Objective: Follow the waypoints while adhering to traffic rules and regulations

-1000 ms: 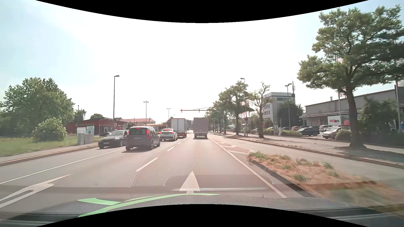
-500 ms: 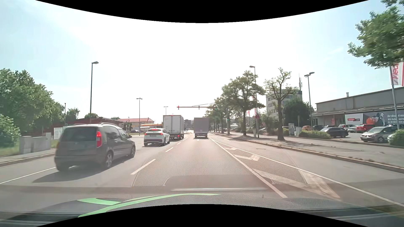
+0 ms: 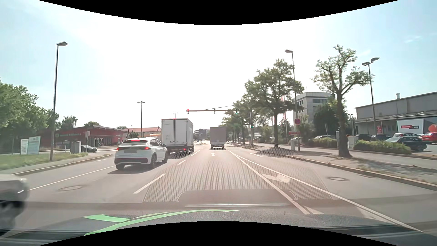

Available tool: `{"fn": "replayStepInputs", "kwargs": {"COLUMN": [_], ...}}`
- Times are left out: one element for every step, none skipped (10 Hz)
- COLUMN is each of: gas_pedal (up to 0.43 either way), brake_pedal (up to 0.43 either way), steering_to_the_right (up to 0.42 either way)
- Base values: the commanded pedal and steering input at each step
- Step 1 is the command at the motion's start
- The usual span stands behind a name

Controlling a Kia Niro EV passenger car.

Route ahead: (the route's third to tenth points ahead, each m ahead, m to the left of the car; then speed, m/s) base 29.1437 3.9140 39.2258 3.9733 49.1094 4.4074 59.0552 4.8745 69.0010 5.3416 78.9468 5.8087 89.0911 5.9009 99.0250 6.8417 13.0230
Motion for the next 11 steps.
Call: {"fn": "replayStepInputs", "kwargs": {"gas_pedal": [0.098, 0.098, 0.098, 0.098, 0.098, 0.098, 0.098, 0.098, 0.098, 0.098, 0.098], "brake_pedal": [0.000, 0.000, 0.000, 0.000, 0.000, 0.000, 0.000, 0.000, 0.000, 0.000, 0.000], "steering_to_the_right": [-0.001, -0.002, -0.003, -0.003, -0.005, -0.006, -0.006, -0.005, -0.005, -0.005, -0.004]}}
